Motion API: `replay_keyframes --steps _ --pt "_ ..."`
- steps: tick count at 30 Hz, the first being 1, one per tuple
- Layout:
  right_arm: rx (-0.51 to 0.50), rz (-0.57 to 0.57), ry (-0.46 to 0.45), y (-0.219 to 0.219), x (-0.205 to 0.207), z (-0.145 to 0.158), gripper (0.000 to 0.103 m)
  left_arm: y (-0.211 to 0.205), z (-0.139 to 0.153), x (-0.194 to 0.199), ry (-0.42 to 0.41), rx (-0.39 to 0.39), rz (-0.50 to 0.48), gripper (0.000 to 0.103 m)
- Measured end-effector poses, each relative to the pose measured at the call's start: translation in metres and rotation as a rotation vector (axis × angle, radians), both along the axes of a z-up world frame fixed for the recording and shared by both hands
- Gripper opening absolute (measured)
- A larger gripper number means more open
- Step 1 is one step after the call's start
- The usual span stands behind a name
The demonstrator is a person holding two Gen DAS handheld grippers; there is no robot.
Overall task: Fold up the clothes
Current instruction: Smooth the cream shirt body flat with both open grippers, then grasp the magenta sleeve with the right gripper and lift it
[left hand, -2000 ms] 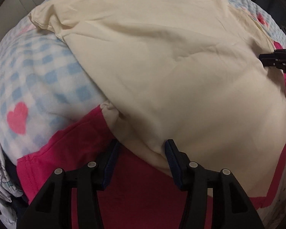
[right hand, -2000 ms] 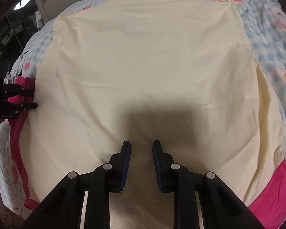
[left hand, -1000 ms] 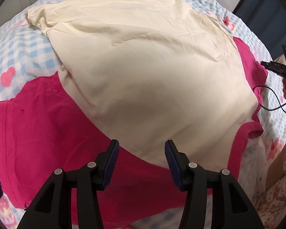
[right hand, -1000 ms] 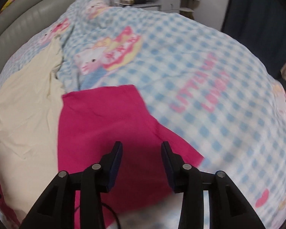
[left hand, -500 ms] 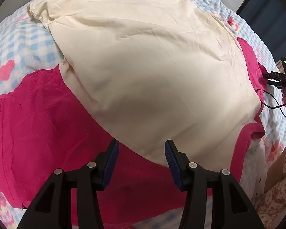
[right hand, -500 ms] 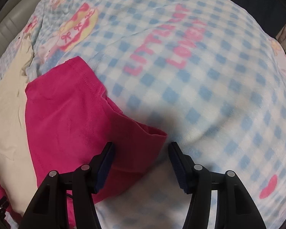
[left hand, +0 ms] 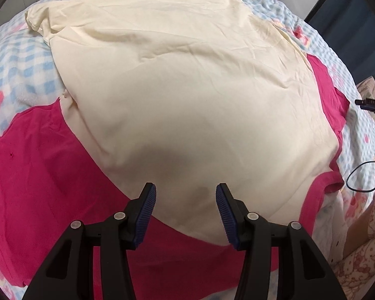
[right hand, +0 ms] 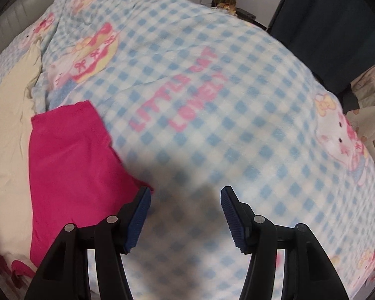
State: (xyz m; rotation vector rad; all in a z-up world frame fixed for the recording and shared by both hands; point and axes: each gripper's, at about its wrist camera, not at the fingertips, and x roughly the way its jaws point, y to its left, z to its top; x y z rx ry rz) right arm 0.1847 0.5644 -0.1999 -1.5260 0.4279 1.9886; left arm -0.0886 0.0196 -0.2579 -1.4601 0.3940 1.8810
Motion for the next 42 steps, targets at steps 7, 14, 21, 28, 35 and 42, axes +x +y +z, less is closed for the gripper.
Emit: replay_keyframes --steps 7,14,21,28,35,42 --pt "0.022 0.123 -0.086 -0.058 -0.030 -0.063 0.058 0.014 -0.008 -0.018 0.029 -0.029 0.033 0.047" --pt "-0.013 0.044 -0.052 -0.050 -0.034 -0.071 0.060 0.020 -0.015 -0.003 0.032 -0.047 0.047 0.047" --pt "-0.098 0.061 0.066 -0.061 -0.034 -0.067 0.026 0.033 -0.024 -0.013 0.029 -0.013 0.105 0.047" --pt "-0.066 0.145 0.172 -0.089 -0.046 -0.041 0.005 0.017 -0.014 0.027 0.053 0.000 0.183 0.047" --pt "-0.069 0.387 0.321 -0.143 -0.110 0.012 0.004 -0.033 0.011 0.035 0.109 0.026 0.376 0.047" --pt "-0.160 0.893 0.274 -0.294 -0.143 -0.020 0.004 -0.132 0.027 0.046 0.147 -0.014 0.574 0.047"
